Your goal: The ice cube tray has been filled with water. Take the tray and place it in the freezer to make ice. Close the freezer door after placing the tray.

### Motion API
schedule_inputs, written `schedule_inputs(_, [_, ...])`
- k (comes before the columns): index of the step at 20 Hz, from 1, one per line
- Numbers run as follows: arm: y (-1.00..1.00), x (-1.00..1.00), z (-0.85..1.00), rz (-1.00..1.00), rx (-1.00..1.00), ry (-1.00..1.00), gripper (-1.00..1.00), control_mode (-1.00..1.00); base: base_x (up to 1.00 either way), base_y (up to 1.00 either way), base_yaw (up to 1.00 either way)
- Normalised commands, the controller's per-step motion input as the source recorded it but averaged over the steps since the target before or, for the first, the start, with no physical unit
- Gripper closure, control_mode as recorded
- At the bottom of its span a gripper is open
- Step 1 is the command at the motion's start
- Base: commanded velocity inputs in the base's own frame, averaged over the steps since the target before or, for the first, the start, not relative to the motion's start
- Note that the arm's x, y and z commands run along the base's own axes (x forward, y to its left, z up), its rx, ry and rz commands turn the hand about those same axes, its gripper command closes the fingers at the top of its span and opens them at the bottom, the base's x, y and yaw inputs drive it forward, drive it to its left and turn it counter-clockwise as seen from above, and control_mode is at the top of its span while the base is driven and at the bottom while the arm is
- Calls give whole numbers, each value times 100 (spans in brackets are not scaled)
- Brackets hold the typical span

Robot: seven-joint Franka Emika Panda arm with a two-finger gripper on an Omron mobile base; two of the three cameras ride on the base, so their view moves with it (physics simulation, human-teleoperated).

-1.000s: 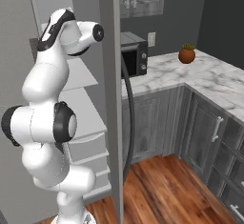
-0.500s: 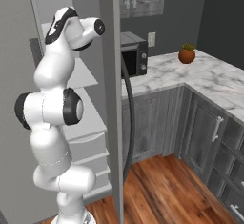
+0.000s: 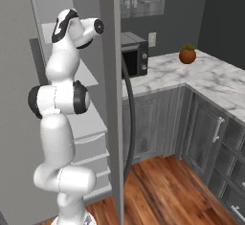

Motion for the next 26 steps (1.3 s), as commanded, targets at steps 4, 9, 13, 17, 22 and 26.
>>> schedule_inputs(4, [24, 54, -20, 0, -7, 5, 100, -100, 0, 0, 0])
schedule_inputs(9, [29, 32, -9, -1, -10, 9, -100, -100, 0, 0, 0])
schedule_inputs(13, [2, -76, 7, -14, -3, 0, -100, -100, 0, 0, 0])
schedule_inputs(17, [0, -92, 2, -21, -3, -3, -100, -100, 0, 0, 0])
schedule_inputs(22, [0, -100, -51, -26, -11, -17, -100, -100, 0, 0, 0])
schedule_inputs(26, [-21, -100, -47, -25, -5, -14, -100, -100, 0, 0, 0])
